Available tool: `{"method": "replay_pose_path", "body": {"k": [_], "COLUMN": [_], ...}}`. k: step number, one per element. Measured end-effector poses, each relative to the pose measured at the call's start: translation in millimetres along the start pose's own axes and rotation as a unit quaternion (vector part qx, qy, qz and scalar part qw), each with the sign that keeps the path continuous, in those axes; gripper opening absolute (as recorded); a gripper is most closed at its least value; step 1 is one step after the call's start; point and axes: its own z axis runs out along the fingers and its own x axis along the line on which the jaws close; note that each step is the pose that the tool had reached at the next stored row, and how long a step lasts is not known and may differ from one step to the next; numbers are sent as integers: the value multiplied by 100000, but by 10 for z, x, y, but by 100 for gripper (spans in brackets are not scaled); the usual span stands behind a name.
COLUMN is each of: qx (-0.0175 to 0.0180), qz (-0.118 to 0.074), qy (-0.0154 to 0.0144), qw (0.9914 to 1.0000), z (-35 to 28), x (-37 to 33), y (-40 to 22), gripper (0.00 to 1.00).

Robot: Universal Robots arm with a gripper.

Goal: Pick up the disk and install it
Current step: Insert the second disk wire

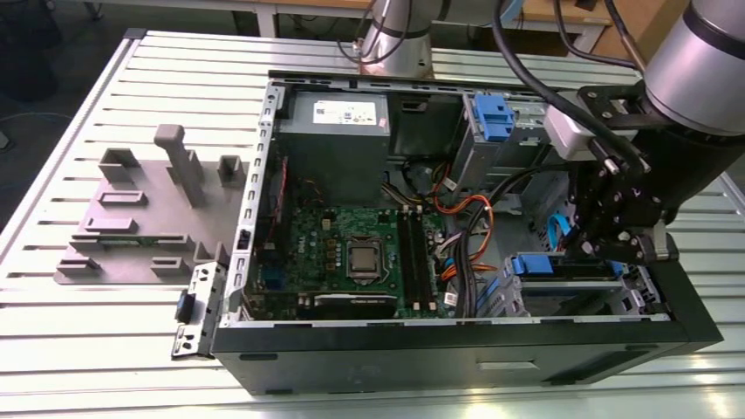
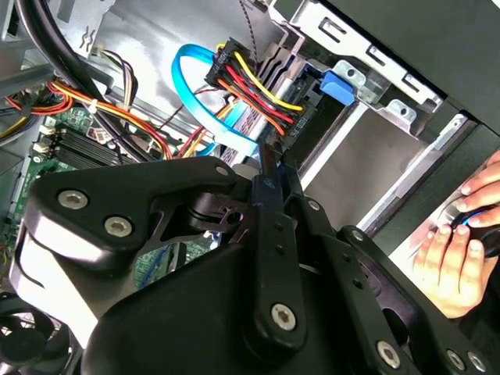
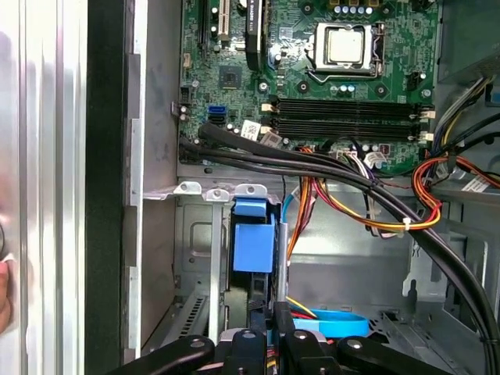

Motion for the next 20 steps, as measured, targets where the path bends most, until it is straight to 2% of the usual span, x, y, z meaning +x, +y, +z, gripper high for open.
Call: {"method": "replay_pose_path", "body": {"k": [5,16,20], "qx": [2,24,26], "qz": [-24,-833,-829], "qy": [-90,-147,-257], "qw": [100000,99996,99996], "z": [5,24,35], "x": [29,34,34], "y": [1,0,-1], "gripper": [16,16,16]}}
